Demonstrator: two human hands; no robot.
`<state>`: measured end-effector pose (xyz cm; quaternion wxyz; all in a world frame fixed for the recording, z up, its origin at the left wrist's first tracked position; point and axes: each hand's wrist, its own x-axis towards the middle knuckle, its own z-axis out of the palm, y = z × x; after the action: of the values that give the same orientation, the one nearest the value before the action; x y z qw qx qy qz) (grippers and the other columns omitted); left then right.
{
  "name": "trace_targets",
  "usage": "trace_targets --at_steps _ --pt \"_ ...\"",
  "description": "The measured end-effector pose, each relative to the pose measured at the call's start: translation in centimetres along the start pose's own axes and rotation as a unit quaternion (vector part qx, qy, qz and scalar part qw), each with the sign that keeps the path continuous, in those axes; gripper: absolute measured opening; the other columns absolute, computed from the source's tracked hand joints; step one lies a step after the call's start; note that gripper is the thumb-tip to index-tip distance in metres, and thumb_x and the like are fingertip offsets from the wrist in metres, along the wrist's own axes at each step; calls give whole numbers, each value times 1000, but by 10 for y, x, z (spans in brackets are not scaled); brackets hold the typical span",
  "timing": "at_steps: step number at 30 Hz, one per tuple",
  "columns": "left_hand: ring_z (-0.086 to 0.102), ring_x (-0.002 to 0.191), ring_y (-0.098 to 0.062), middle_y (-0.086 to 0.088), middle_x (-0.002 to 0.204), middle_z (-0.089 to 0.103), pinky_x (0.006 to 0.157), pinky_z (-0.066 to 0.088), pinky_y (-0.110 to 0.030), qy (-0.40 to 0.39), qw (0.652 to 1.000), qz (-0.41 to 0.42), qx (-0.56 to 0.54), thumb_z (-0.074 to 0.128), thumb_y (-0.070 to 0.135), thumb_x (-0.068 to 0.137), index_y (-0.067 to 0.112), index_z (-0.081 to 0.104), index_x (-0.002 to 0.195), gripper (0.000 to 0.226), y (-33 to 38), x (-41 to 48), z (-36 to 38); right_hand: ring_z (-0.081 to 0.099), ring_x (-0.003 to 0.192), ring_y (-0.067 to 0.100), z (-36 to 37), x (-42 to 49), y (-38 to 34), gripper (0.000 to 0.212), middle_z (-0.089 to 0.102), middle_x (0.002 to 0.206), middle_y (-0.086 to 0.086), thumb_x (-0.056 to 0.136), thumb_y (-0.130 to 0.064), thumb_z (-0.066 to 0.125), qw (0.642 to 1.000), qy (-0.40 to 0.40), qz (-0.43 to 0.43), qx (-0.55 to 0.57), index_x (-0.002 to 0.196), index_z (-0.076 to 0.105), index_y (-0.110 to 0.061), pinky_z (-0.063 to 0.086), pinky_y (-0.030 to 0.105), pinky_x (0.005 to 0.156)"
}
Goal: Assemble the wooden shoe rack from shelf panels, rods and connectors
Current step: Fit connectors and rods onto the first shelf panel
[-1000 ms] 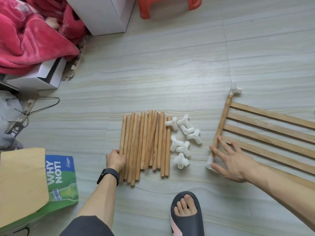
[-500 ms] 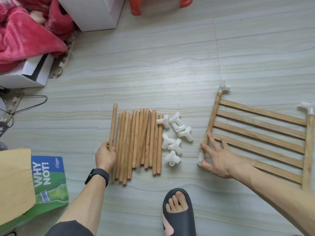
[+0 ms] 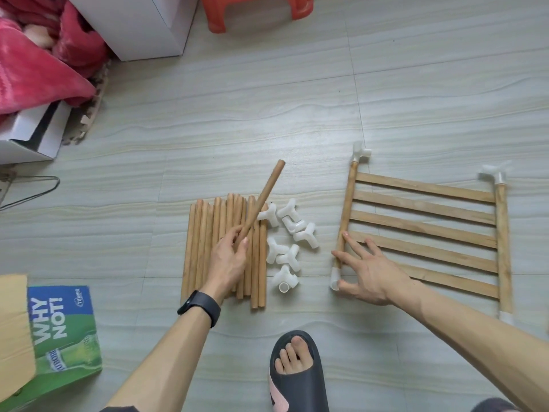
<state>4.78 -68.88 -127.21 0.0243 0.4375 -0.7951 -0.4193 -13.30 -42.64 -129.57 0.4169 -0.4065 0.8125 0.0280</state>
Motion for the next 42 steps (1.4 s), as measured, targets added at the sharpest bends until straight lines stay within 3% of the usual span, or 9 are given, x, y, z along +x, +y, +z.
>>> trace_targets --at_steps 4,7,10,14,17,20,24,32,42 --pt "60 94 4 21 101 62 80 51 -25 -74 995 66 -4 56 34 101 38 57 128 27 31 -10 29 6 157 27 -9 -5 6 77 12 170 -5 90 -73 48 994 45 -4 104 157 28 -40 11 40 126" --pt "63 92 -6 15 100 65 75 51 -27 -140 977 153 42 55 39 101 44 55 129 28 55 -20 53 52 133 16 -12 -22 8 78 53 148 -5 84 -78 54 936 108 52 332 144 50 -28 40 36 113" --pt "62 95 -12 12 104 63 78 53 -35 -196 936 249 151 49 46 101 50 46 134 33 74 -34 79 74 96 15 -11 -47 14 70 74 114 -1 78 -77 58 779 130 118 602 122 61 -22 56 36 84" --pt "60 91 -15 10 105 60 73 51 -33 -222 890 319 238 44 55 101 53 39 141 40 85 -57 107 77 79 24 6 -75 30 29 74 87 6 99 -39 63 559 181 184 788 102 65 -10 59 33 69" --pt "60 95 -8 15 103 62 75 51 -29 -222 900 299 227 46 60 98 47 54 130 36 84 -64 118 73 71 24 30 -92 38 24 69 86 10 102 -29 61 441 232 235 835 99 62 -5 60 31 62" --pt "57 87 -3 18 96 60 74 49 -27 -194 935 223 194 48 63 96 43 63 115 30 74 -63 116 73 68 23 55 -106 49 27 67 84 11 103 -29 59 364 269 267 851 94 60 -3 60 30 55" --pt "60 87 -2 15 106 57 80 52 -31 -156 969 125 146 55 53 97 39 60 120 27 58 -63 108 74 64 19 81 -119 57 32 66 87 15 105 -30 56 344 273 275 855 91 58 -2 60 29 54" --pt "66 99 -15 -1 123 66 90 54 -34 -213 966 45 138 63 44 95 23 57 133 44 66 -64 127 72 75 23 96 -118 56 28 64 96 16 106 -31 53 345 260 300 851 100 56 -5 59 31 58" --pt "64 112 -21 -7 121 70 92 49 -30 -210 964 26 160 62 42 96 17 54 138 50 64 -62 135 74 88 25 102 -112 51 22 73 99 19 105 -27 57 420 147 312 839 104 61 -5 59 32 64"
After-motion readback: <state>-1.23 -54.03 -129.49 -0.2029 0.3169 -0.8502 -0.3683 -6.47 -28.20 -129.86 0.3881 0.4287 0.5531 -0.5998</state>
